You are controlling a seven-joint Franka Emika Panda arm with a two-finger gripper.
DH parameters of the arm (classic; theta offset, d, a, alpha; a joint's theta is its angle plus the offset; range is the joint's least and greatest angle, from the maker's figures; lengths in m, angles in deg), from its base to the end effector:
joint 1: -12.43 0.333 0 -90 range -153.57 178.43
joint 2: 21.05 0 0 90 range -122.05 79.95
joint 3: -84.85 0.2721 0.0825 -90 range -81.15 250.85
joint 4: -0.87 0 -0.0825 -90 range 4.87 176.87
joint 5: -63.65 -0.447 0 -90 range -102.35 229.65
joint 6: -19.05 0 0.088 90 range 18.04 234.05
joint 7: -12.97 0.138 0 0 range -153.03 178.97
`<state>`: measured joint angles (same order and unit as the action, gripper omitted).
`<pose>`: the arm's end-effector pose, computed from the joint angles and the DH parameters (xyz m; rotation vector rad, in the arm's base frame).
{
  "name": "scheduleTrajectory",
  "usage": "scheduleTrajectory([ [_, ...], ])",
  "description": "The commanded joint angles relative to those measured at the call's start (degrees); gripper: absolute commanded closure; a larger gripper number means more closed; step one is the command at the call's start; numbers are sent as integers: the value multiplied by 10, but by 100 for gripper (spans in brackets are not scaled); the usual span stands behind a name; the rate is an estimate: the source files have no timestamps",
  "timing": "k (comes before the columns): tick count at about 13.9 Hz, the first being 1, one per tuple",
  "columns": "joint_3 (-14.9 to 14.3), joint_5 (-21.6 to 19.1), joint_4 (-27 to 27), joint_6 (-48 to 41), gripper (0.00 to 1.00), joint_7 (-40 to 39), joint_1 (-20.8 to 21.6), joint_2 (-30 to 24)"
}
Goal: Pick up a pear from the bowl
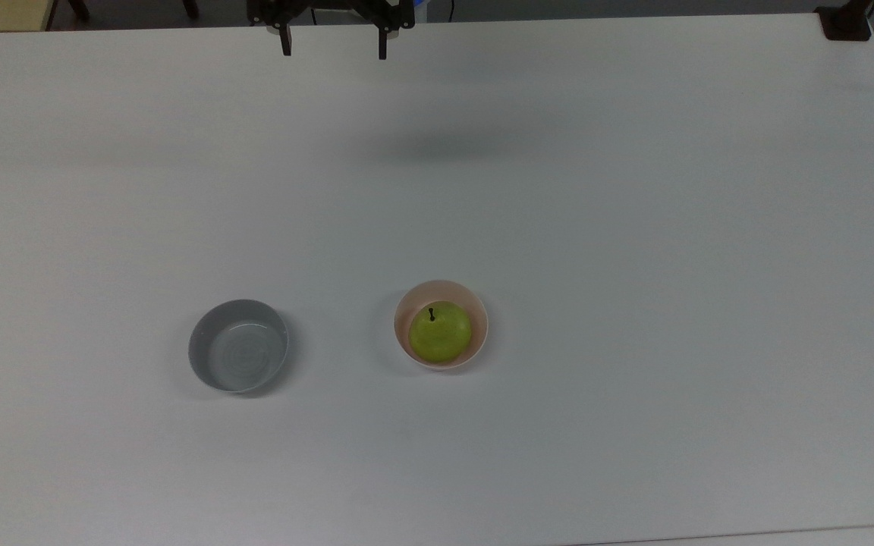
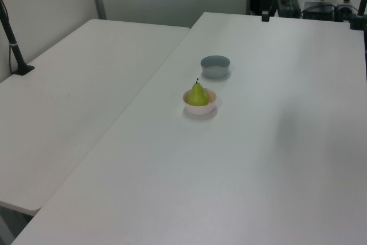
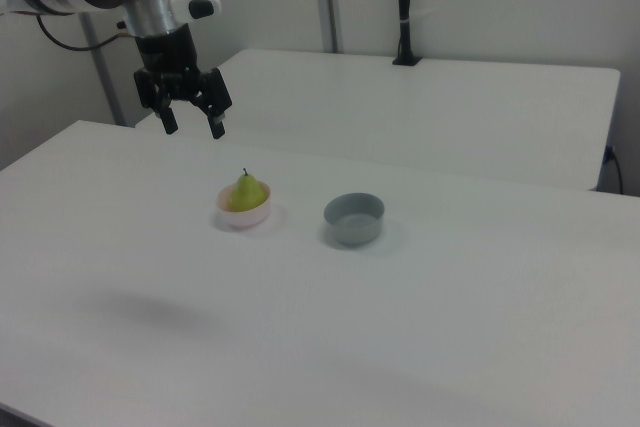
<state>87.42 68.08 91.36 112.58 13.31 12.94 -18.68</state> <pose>0.6335 0.0235 0.5250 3.0655 0.0798 0.0214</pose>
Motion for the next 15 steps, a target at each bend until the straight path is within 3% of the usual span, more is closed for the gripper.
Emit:
scheduleTrajectory([
  [1, -4, -6, 7, 38, 0, -12, 2, 5],
  [15, 4, -5, 4, 192, 0, -3, 26, 98],
])
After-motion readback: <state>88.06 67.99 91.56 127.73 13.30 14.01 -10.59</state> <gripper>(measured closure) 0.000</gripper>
